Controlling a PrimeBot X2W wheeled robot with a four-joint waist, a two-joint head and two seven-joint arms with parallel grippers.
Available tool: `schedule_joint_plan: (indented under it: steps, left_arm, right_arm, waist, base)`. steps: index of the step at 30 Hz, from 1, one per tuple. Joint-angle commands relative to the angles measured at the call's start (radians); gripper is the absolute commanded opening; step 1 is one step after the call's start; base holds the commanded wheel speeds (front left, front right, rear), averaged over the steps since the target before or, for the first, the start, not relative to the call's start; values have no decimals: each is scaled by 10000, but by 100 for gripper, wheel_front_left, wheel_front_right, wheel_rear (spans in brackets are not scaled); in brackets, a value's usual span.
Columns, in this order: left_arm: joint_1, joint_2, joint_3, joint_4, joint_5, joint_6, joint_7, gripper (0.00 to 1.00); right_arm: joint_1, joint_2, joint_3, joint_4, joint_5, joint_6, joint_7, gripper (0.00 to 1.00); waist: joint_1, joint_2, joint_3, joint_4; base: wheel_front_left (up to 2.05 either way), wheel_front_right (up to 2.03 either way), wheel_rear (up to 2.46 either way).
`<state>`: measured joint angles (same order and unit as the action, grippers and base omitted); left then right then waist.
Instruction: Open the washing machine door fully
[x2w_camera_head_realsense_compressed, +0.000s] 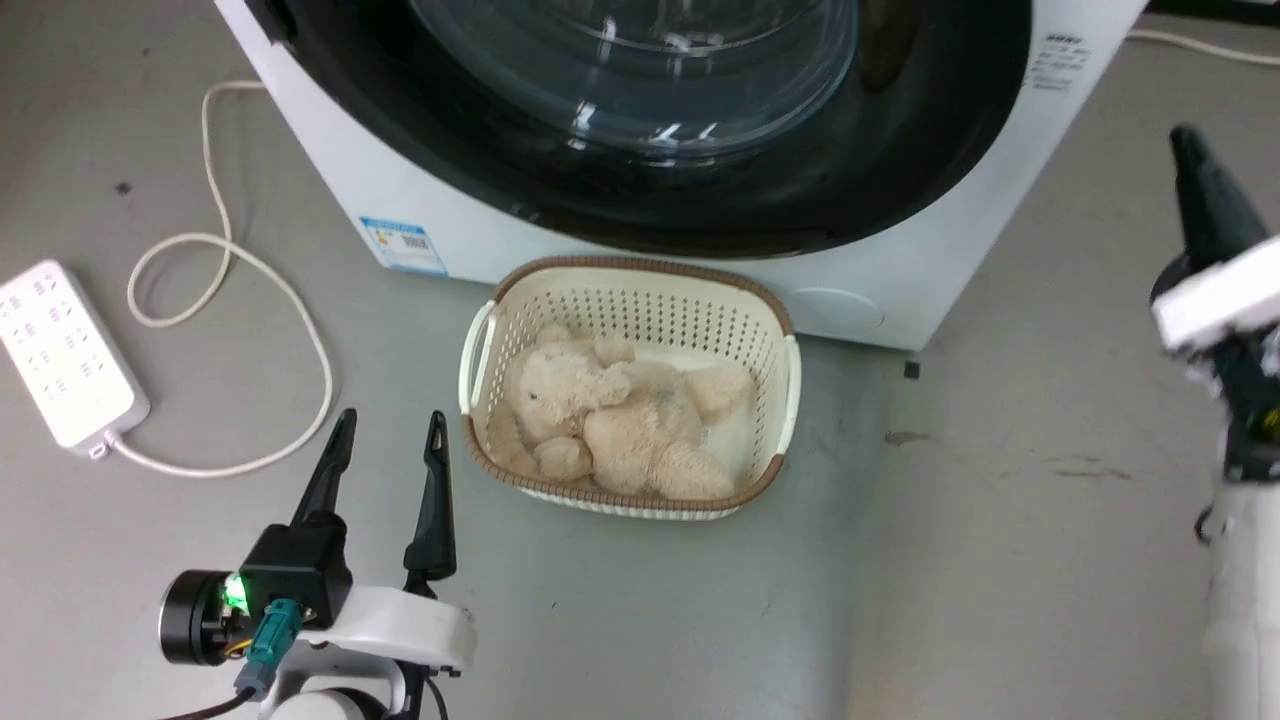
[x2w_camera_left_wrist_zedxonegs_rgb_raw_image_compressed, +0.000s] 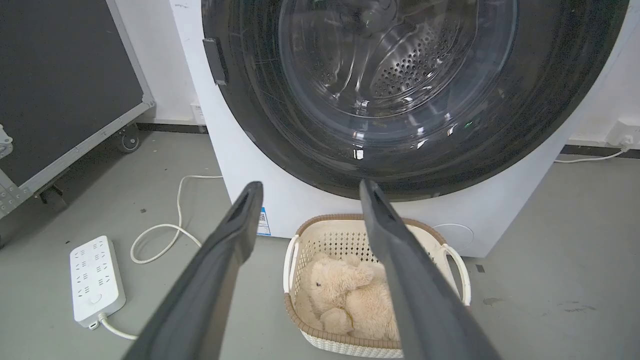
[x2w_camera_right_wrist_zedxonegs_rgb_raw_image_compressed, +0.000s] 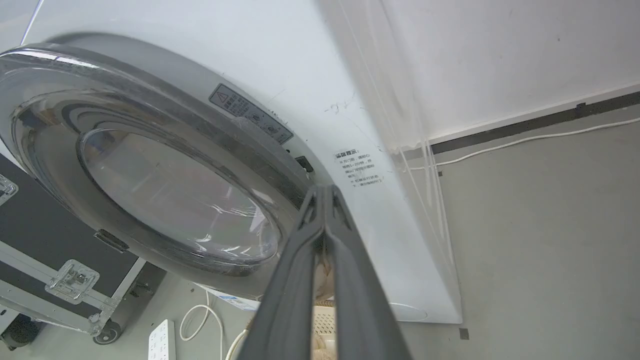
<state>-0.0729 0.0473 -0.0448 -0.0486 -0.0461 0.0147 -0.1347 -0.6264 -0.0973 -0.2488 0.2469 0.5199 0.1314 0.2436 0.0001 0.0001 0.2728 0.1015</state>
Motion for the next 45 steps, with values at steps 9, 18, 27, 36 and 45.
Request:
schedule_joint_plan:
  steps: [9,18,27,36,45]
  left_arm:
    - [-444,18,-103,-151,-68,17,-291,100]
    - [-626,20,-273,-170,-76,16,-479,100]
    - [-837,22,-432,-252,-135,93,-667,100]
    - [-1033,24,-606,-337,-226,196,-855,100]
    - [-1051,74,-642,-193,-3,183,-1043,100]
  right_arm:
    - [-2284,-8,-1009,1440,862,-4,1268,0]
    - [-4295,-127,-2237,3440,1364,-5,3131,0]
    - [-5716,-182,-3080,4645,1261,-5,4300,0]
    - [-6461,-70,-3875,5326,1103,-6,5544,0]
    - [-6125,212,-4729,5333,1136,-7,6960,0]
  waist:
    - [-1,-1,695,342]
    - [-1,-1,1229,633]
    - [-1,-1,1655,896]
    - [-1,-1,1957,1087]
    - [-1,-1,1594,1047]
  base:
    - [0,0,0]
    - [0,0,0]
    - [0,0,0]
    - [0,0,0]
    - [0,0,0]
